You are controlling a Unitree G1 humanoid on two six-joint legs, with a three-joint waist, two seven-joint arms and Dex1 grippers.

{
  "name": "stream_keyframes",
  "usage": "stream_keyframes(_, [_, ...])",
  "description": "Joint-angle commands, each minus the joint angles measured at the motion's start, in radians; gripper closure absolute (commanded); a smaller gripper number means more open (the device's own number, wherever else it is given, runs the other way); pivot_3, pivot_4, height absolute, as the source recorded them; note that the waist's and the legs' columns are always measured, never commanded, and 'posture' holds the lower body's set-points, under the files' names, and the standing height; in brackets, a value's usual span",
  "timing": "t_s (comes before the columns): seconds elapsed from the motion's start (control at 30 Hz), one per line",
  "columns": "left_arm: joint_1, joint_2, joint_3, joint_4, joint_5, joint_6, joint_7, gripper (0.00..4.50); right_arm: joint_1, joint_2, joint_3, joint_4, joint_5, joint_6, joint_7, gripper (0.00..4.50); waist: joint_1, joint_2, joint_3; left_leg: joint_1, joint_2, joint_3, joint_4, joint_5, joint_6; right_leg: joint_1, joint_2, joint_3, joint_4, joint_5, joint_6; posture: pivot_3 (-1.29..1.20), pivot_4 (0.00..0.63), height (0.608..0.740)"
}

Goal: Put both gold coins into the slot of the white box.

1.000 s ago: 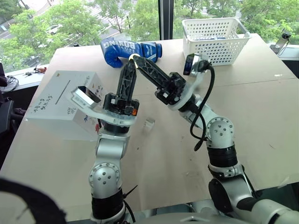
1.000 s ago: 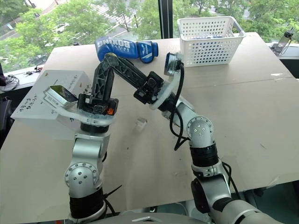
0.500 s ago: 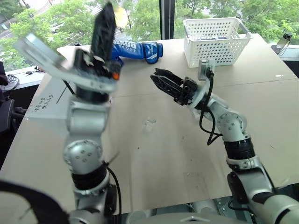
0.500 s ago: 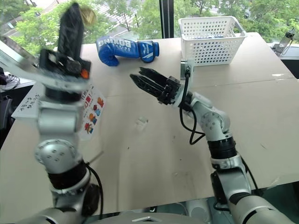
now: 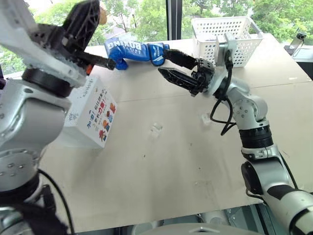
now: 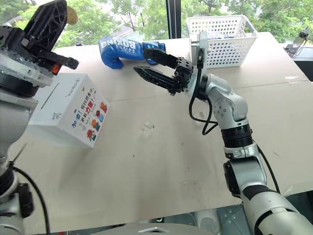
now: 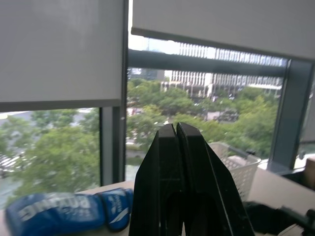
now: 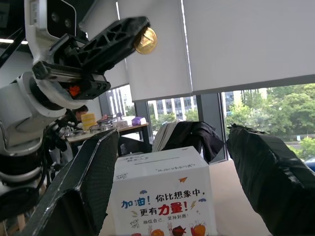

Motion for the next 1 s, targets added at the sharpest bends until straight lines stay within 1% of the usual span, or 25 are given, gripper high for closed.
stream_keyframes(0.03, [0.14,0.077,0.194,-0.008,0.025,0.093,0.016,4.5,-0.046,-0.017,0.001,0.01,-0.018,-0.017,0.068,0.69,-0.002,0.001,0.001,0.0,0.0,0.0,0.0,0.0,0.0,0.0,0.0,0.0,0.0,0.0,0.0,0.0,0.15,0.721])
stream_keyframes(0.1, [0.268,0.1,0.299,-0.007,0.069,0.156,-0.031,4.5,-0.061,-0.018,0.004,0.018,-0.016,-0.004,0.093,0.69,-0.007,0.003,0.002,0.0,0.0,0.003,-0.001,0.0,0.0,-0.002,0.0,0.003,0.0,0.0,0.0,0.0,0.15,0.721])
stream_keyframes(0.2, [0.403,0.095,0.405,0.008,0.116,0.191,-0.127,4.5,-0.077,-0.014,0.01,0.013,-0.012,0.015,0.114,0.69,-0.004,0.003,0.002,0.0,0.001,0.002,-0.002,0.0,0.0,-0.003,0.001,0.002,0.001,0.0,0.0,0.0,0.15,0.721])
stream_keyframes(0.3, [0.473,0.079,0.443,0.047,0.162,0.196,-0.207,4.5,-0.083,-0.025,0.032,0.003,-0.036,0.043,0.117,0.69,-0.002,0.003,0.002,-0.001,0.001,0.003,-0.003,0.0,0.0,-0.004,0.0,0.002,0.0,0.0,0.0,0.0,0.15,0.721])
stream_keyframes(0.43, [0.498,0.09,0.411,0.121,0.248,0.191,-0.319,4.5,-0.074,-0.037,0.066,-0.008,-0.075,0.054,0.127,0.69,0.002,0.003,0.002,-0.002,0.001,0.003,-0.002,0.0,0.0,-0.003,0.0,0.002,0.0,0.0,0.0,0.0,0.15,0.721])
stream_keyframes(0.67, [0.515,0.071,0.38,0.203,0.369,0.197,-0.427,4.5,-0.044,-0.034,0.078,-0.06,-0.096,0.08,0.098,0.69,-0.005,0.004,0.002,-0.002,0.001,0.003,-0.003,0.0,0.0,-0.005,-0.001,0.003,0.0,0.0,0.0,0.0,0.15,0.721])
stream_keyframes(1.0, [0.507,0.026,0.318,0.235,0.477,0.239,-0.494,4.5,-0.023,-0.032,0.065,-0.11,-0.097,0.117,0.059,0.69,-0.005,0.003,0.002,-0.003,0.001,0.004,-0.004,0.0,0.0,-0.006,-0.004,0.002,0.0,0.0,0.0,0.0,0.15,0.721])
